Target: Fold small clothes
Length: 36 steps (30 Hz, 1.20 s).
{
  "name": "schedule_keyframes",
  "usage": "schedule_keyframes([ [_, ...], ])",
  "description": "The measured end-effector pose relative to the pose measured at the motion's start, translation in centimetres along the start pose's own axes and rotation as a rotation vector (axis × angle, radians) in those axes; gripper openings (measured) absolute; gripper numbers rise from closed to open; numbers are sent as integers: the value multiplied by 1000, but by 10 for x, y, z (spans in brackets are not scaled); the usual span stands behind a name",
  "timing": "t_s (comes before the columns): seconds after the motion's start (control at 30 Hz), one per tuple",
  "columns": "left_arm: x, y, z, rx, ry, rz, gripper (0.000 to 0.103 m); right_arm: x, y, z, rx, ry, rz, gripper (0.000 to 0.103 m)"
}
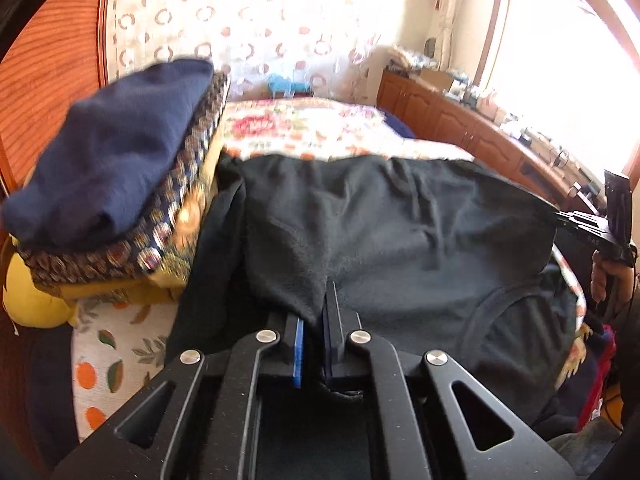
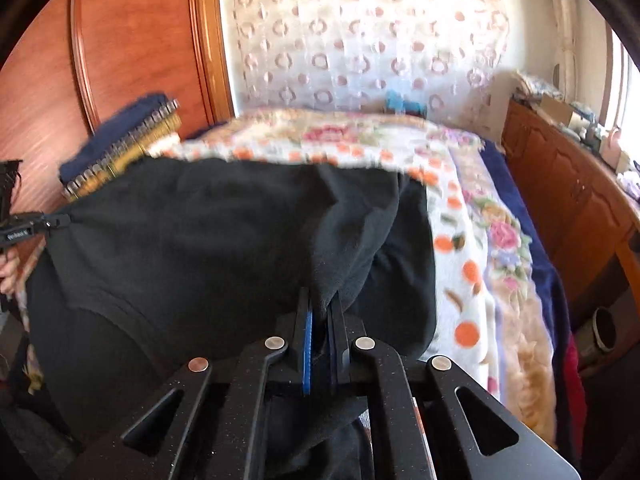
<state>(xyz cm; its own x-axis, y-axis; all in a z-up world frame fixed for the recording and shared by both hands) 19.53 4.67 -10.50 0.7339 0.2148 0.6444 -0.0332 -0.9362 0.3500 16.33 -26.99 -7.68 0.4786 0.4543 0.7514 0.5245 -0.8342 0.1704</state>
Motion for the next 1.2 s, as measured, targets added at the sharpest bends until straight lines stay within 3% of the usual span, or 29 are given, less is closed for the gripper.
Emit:
schedule_keyframes([
  [0.4, 12, 22, -92, -110, 99, 2, 8, 20, -25, -110, 4, 132, -71, 5],
  [0.5, 3, 12, -98, -94, 92, -8, 8, 12, -30, -132, 13, 142, -75, 5],
  [0.6, -25, -8, -80, -42, 45, -20, 8, -12, -37, -132, 33, 94, -67, 5],
  [0.67, -45, -19, -61, -48, -8, -58, 8, -39, -46, -115, 62, 21, -54, 5],
  [0.8, -70, -38, -31, 27, -77, -58, 8, -86, -58, -79, 92, -92, -17, 5],
  [0.83, -72, -39, -29, 34, -81, -54, 12, -93, -60, -74, 94, -104, -5, 5],
  [0.9, -71, -40, -29, 61, -68, -38, 24, -99, -60, -70, 76, -121, -7, 17],
  [1.03, -68, -43, -35, 53, -39, -40, 46, -91, -59, -76, 35, -109, -16, 29],
  [1.13, -71, -51, -39, 87, -21, -48, 74, -80, -59, -85, -12, -80, -27, 41],
  [1.2, -73, -56, -36, 96, -23, -63, 76, -75, -65, -100, -31, -45, -25, 43],
])
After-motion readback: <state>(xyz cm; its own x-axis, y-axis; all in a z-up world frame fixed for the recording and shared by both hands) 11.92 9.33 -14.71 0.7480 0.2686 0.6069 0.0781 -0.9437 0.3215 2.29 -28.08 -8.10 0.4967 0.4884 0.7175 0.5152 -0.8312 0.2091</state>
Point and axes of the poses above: each gripper's, at about its wrist camera, not at the fingertips, and z roughly the way its jaws point, y to its right, x to its top, the point moved 9 cm from there along z, roughly the way its jaws point, and after that the axes turned 15 degrees about -z, right-handed, at the moved point
